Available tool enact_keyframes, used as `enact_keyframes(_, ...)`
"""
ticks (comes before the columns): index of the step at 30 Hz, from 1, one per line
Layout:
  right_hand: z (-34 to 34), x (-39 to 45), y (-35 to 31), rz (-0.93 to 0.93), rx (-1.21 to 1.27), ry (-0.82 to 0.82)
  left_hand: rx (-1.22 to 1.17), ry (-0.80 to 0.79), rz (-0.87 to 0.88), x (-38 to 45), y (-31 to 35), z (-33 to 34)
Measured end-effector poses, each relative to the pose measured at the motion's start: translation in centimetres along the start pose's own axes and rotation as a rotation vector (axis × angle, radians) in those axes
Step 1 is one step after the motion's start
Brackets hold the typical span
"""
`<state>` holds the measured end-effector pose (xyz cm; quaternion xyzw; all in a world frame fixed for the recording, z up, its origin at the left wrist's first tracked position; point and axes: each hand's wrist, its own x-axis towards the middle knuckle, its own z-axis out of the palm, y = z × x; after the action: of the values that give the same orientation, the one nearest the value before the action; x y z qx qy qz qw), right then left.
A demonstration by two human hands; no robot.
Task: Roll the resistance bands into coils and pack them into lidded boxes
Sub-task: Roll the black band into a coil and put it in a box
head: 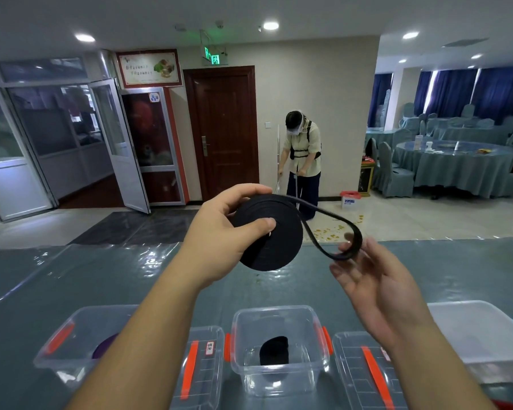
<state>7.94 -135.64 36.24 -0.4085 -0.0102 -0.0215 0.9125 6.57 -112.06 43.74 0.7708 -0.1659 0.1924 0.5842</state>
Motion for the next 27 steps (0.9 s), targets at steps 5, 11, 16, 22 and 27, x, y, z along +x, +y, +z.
enact_keyframes(5, 2.9, -0.6, -4.3, -0.477, -0.697, 0.039, 0.059, -0.116, 0.044, -0.7, 0.5, 0.4)
enact_keyframes(11, 6.2, -1.5, -5.6, -0.475, -0.910, -0.394, 0.051, -0.210, 0.115, -1.1, 1.3, 1.1)
enact_keyframes(16, 5.6, -1.3, -4.8, -0.479, -0.745, -0.395, -0.036, -0.143, 0.095, -1.5, 1.4, 0.8)
enact_keyframes(22, 5.9, -1.3, -5.1, -0.501, -0.824, -0.391, -0.225, -0.260, -0.180, -1.1, 1.4, 0.6)
enact_keyframes(27, 5.8, -1.4, -4.3, -0.448, -0.606, -0.344, -0.378, -0.129, -0.228, -1.0, 0.7, 0.9)
